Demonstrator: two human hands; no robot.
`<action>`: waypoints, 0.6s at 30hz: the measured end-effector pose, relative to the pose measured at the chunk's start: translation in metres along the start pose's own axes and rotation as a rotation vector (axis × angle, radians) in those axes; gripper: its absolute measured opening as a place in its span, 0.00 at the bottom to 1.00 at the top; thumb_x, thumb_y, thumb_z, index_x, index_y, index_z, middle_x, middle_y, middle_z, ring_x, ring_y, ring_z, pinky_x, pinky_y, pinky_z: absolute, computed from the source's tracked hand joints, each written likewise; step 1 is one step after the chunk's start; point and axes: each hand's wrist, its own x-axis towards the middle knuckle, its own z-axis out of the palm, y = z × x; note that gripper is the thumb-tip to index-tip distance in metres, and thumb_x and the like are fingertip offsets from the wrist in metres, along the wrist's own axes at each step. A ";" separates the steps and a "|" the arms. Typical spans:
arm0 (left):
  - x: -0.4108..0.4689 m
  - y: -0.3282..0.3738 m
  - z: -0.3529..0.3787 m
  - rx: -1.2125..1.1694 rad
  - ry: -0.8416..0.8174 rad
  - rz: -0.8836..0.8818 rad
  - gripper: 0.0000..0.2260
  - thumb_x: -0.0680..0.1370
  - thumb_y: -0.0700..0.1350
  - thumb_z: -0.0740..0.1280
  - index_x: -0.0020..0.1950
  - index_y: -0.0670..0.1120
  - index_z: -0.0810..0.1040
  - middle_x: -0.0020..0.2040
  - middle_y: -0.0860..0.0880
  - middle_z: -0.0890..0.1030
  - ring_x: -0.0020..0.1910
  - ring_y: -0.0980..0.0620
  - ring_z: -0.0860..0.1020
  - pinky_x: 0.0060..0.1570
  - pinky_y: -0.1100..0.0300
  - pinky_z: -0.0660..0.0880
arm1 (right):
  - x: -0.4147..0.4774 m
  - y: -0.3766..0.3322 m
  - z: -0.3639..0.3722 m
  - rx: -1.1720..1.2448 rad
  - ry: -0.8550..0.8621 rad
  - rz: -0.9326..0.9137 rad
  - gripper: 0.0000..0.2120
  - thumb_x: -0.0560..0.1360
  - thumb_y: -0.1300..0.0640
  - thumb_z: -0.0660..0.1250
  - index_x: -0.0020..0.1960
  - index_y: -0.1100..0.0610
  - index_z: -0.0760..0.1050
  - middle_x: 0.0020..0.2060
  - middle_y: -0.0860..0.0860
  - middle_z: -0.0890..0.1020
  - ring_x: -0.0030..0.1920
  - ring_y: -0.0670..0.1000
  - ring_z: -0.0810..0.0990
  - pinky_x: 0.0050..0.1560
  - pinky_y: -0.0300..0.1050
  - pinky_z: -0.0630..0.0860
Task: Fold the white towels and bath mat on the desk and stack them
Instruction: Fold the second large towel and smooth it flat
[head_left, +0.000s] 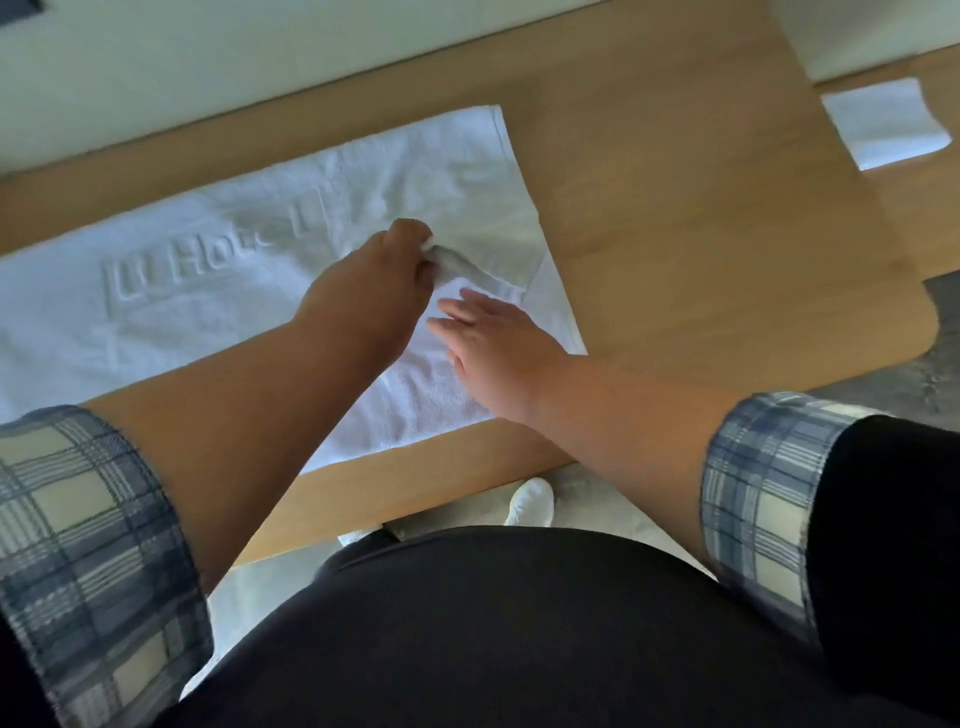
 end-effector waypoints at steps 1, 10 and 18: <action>0.002 0.000 -0.006 0.005 0.003 0.001 0.14 0.83 0.54 0.61 0.64 0.48 0.70 0.48 0.49 0.76 0.42 0.45 0.75 0.40 0.52 0.70 | 0.013 0.007 -0.001 -0.087 -0.021 0.030 0.22 0.83 0.54 0.57 0.76 0.56 0.63 0.76 0.54 0.65 0.75 0.57 0.64 0.69 0.56 0.67; -0.021 0.004 -0.038 -0.020 0.146 0.007 0.07 0.78 0.53 0.60 0.55 0.54 0.70 0.40 0.58 0.72 0.36 0.51 0.72 0.31 0.60 0.63 | 0.085 0.093 -0.045 0.169 -0.070 0.293 0.26 0.80 0.56 0.61 0.77 0.53 0.63 0.73 0.56 0.69 0.70 0.52 0.71 0.67 0.52 0.71; -0.058 0.011 -0.038 -0.043 0.174 0.034 0.09 0.78 0.55 0.56 0.51 0.54 0.72 0.36 0.61 0.70 0.32 0.54 0.67 0.31 0.67 0.63 | 0.112 0.123 -0.047 -0.193 -0.201 0.290 0.33 0.69 0.46 0.61 0.74 0.40 0.59 0.68 0.48 0.63 0.63 0.58 0.62 0.54 0.54 0.58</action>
